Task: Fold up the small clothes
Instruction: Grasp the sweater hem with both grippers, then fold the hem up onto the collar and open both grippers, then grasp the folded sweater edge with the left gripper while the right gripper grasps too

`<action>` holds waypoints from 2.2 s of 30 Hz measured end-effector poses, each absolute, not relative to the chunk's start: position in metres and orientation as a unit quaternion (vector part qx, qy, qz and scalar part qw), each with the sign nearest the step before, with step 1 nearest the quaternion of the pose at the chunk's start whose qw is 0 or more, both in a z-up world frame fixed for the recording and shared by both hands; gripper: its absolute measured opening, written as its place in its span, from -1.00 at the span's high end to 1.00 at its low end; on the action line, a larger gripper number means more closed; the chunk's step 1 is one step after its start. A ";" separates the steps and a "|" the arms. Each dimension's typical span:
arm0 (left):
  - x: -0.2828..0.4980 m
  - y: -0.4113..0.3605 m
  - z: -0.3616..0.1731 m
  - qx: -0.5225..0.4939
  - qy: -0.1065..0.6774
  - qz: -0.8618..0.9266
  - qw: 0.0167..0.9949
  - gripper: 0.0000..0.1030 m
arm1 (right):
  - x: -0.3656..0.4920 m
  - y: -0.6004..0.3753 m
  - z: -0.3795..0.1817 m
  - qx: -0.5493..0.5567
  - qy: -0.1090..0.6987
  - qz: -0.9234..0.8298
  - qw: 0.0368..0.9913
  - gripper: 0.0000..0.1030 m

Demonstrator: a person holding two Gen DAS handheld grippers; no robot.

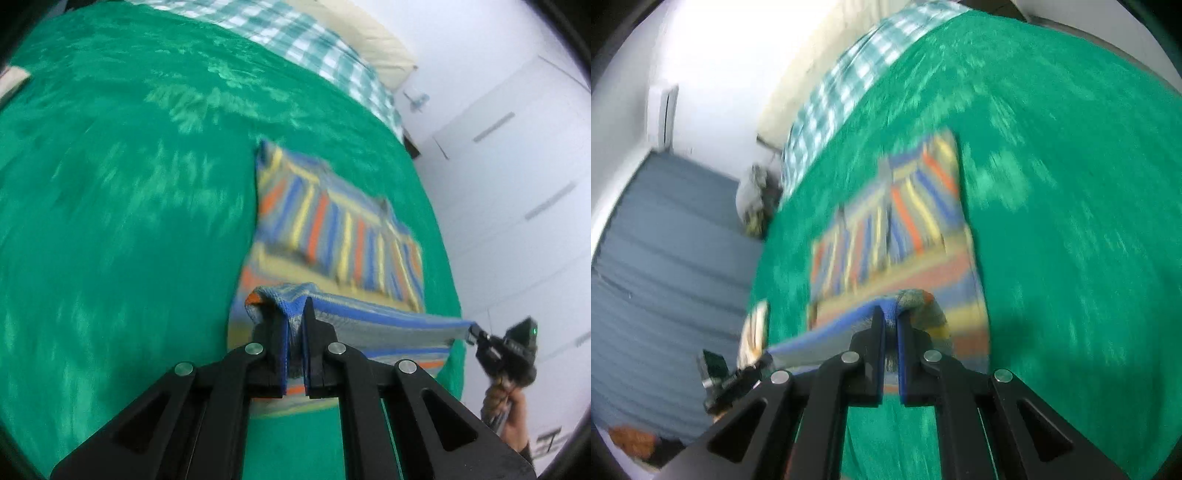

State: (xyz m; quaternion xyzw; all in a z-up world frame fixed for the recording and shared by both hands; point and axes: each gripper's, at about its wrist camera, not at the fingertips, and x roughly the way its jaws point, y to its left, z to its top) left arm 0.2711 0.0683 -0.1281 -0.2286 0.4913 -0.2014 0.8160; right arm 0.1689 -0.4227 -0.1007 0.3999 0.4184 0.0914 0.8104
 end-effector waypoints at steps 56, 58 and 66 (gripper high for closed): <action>0.166 0.005 -0.102 0.120 0.403 -0.087 0.903 -0.70 | 0.107 -0.336 -0.142 0.051 0.473 0.025 0.879 -0.39; 0.164 -0.007 -0.111 0.127 0.406 -0.106 0.899 -0.72 | 0.109 -0.336 -0.142 0.048 0.473 0.027 0.879 -0.46; 0.160 -0.118 -0.159 0.191 0.403 -0.242 0.862 -0.72 | 0.153 -0.371 -0.141 0.105 0.458 0.027 0.882 -0.53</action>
